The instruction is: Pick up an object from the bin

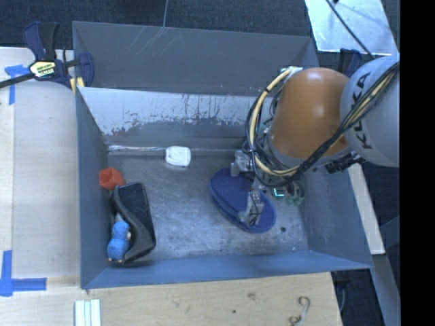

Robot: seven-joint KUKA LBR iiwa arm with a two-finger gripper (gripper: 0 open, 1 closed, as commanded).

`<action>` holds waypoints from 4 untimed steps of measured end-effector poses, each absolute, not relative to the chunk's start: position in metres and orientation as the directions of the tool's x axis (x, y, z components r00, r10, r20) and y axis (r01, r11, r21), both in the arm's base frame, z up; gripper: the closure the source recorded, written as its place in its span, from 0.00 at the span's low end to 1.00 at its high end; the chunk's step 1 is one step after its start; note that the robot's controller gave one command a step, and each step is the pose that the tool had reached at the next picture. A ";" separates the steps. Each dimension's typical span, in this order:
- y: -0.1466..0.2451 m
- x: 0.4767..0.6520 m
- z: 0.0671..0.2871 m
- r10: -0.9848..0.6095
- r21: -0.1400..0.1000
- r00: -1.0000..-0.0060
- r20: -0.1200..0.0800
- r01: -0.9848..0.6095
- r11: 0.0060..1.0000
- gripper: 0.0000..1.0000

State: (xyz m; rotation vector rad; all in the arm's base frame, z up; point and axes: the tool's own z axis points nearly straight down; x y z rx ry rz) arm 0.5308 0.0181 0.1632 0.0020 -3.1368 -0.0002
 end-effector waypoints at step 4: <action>-0.063 0.515 0.067 0.130 -0.001 -0.992 0.002 0.130 0.992 0.00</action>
Offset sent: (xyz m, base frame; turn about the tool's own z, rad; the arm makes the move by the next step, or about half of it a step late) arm 0.0000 0.0000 0.0000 0.0000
